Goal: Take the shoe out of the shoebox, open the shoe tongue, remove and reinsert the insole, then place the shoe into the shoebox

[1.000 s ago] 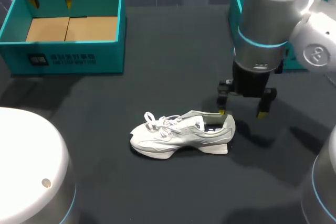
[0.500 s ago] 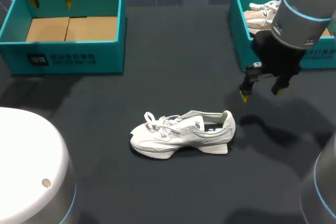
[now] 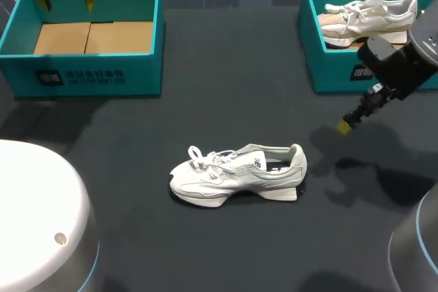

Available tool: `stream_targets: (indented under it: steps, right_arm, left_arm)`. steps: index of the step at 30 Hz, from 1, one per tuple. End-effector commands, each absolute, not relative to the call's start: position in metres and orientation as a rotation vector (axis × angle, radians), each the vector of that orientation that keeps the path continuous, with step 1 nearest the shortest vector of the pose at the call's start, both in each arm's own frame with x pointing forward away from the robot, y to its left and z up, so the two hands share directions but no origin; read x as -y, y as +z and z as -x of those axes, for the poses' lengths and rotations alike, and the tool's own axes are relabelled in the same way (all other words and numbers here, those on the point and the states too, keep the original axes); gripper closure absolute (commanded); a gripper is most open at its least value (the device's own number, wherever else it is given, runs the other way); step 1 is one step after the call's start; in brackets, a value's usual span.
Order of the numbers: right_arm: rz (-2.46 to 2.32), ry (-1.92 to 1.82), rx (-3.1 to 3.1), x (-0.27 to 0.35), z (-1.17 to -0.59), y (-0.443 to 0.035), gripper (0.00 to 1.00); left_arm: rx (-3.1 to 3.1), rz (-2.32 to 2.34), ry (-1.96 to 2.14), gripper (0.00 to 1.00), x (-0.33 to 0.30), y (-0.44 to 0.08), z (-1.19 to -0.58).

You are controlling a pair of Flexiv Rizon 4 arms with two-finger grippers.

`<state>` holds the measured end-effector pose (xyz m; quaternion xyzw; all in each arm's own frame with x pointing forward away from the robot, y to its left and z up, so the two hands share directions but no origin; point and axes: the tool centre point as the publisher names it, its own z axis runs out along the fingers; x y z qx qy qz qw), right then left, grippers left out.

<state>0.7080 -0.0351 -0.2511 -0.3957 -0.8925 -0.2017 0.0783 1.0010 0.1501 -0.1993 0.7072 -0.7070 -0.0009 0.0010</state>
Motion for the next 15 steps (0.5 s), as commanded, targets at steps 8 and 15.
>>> stream_targets:
  steps: [8, 15]
  right_arm:
    - [0.946, -1.129, 2.665, 0.059, -0.702, -0.254, 0.00]
    - [0.790, -1.377, 2.636, 0.083, -0.704, -0.266, 0.00]
  left_arm:
    - [2.220, -2.220, -0.002, 0.00, -0.150, -0.199, -1.001]
    - [2.220, -2.220, -0.002, 0.00, -0.150, -0.199, -1.001]
